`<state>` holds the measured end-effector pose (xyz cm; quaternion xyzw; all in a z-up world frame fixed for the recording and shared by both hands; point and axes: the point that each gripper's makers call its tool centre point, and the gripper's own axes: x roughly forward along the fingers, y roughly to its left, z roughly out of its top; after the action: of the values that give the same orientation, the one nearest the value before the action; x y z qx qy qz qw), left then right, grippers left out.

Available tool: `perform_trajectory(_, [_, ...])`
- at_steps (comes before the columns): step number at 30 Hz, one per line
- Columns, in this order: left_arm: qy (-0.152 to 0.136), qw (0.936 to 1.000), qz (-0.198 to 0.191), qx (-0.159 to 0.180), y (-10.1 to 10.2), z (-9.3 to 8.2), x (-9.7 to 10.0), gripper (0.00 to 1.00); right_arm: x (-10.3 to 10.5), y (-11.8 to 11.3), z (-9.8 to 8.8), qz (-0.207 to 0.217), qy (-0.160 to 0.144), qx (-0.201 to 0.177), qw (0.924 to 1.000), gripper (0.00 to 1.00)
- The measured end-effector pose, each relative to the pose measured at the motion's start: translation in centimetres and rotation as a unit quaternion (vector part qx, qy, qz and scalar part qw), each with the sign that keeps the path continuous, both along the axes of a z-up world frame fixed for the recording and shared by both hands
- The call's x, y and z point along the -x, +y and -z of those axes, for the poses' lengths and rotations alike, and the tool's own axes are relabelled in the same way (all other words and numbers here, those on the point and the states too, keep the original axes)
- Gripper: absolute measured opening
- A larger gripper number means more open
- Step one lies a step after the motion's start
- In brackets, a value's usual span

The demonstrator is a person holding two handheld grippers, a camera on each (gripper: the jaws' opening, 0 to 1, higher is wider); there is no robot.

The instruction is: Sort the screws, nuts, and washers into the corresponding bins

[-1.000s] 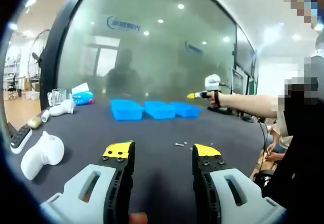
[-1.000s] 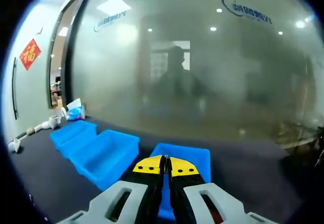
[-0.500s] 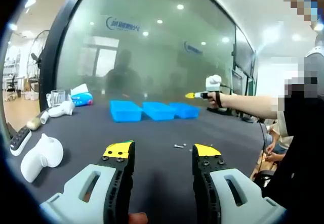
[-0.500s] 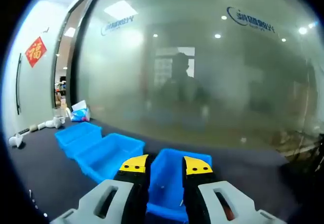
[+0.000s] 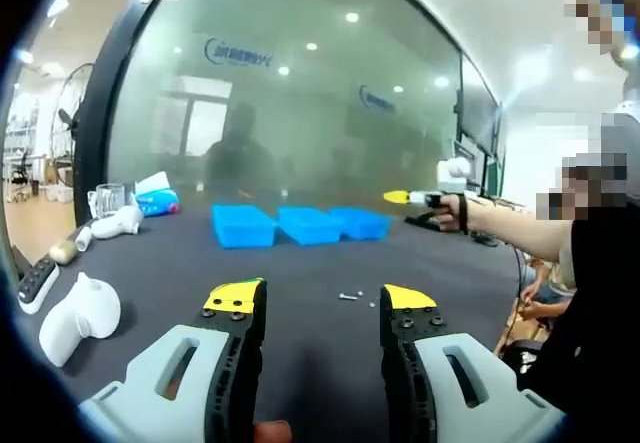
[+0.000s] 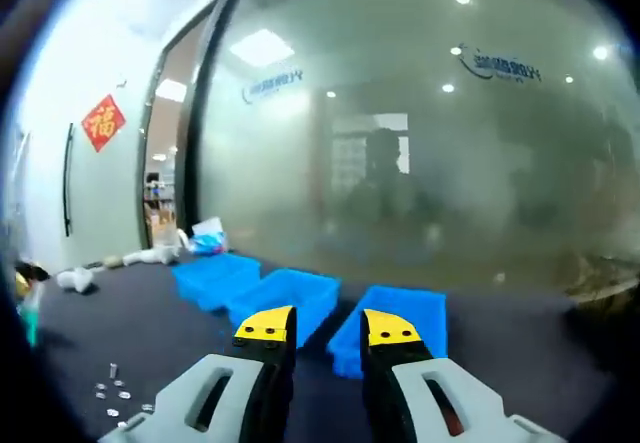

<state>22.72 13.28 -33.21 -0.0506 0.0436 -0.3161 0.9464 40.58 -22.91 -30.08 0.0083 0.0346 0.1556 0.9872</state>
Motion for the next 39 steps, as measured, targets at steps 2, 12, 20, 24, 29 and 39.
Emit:
perform_trajectory(2, [0.001, 1.0000, -0.002, -0.002, 0.2, 0.1, 0.0, 0.44, 1.8, 0.3, -0.1, -0.008, -0.005, -0.016, 0.9998, 0.22])
perform_trajectory(12, [-0.002, 1.0000, -0.007, -0.001, 0.6, 0.0, 0.1, 0.44, 10.0, 1.4, 1.4, -0.018, -0.010, -0.041, 0.9990, 0.23])
perform_trajectory(20, [-0.004, 1.0000, -0.004, -0.003, 0.4, -0.2, 0.3, 0.44, 13.6, 2.6, 1.7, -0.032, -0.007, -0.016, 0.9993, 0.23])
perform_trajectory(24, [-0.004, 1.0000, -0.007, -0.003, 0.6, -0.2, 0.2, 0.44, 14.6, 2.9, 1.8, -0.036, -0.011, 0.003, 0.9993, 0.23])
perform_trajectory(29, [-0.005, 1.0000, -0.005, -0.005, 0.5, -0.2, 0.3, 0.44, 15.7, 4.4, 2.5, -0.052, -0.004, 0.027, 0.9983, 0.24])
perform_trajectory(39, [-0.004, 1.0000, -0.005, -0.006, 0.7, -0.1, 0.3, 0.44, 17.8, 8.1, 3.7, -0.100, 0.025, 0.015, 0.9946, 0.25])
